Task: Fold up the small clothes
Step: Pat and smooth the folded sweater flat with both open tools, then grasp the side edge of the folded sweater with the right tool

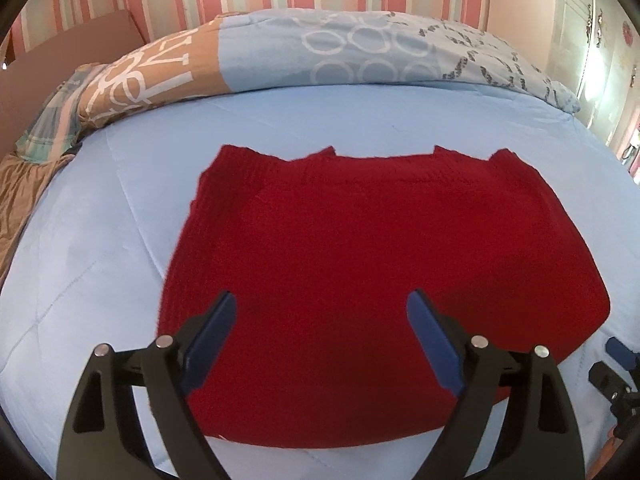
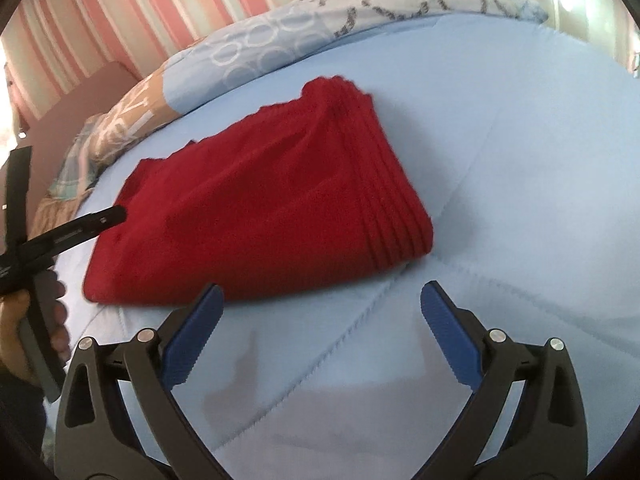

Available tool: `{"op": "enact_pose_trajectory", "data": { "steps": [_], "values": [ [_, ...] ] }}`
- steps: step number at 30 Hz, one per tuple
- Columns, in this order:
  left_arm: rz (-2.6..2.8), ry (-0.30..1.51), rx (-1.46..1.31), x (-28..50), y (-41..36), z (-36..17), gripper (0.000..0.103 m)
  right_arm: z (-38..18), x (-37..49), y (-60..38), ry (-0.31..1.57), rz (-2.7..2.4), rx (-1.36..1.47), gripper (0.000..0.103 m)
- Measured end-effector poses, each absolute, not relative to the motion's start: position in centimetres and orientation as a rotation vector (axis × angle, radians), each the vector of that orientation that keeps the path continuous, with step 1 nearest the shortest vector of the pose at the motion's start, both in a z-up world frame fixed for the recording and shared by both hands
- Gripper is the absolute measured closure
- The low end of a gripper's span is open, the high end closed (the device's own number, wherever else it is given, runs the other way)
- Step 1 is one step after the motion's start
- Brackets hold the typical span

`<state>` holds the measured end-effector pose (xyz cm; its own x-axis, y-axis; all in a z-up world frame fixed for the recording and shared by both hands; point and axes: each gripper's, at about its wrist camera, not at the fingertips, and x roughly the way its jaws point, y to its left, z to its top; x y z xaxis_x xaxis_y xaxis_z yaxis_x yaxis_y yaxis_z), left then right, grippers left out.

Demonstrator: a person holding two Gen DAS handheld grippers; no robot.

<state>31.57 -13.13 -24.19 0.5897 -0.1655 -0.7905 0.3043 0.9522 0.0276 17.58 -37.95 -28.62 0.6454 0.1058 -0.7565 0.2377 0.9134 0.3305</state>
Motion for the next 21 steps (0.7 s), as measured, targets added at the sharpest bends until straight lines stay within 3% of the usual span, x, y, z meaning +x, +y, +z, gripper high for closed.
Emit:
{"op": "enact_pose_trajectory", "data": {
  "steps": [21],
  "values": [
    [-0.302,0.937,0.181,30.7,-14.5,-25.4,0.015,-30.9,22.9,-40.5,0.919,0.021,0.558,0.005]
  ]
}}
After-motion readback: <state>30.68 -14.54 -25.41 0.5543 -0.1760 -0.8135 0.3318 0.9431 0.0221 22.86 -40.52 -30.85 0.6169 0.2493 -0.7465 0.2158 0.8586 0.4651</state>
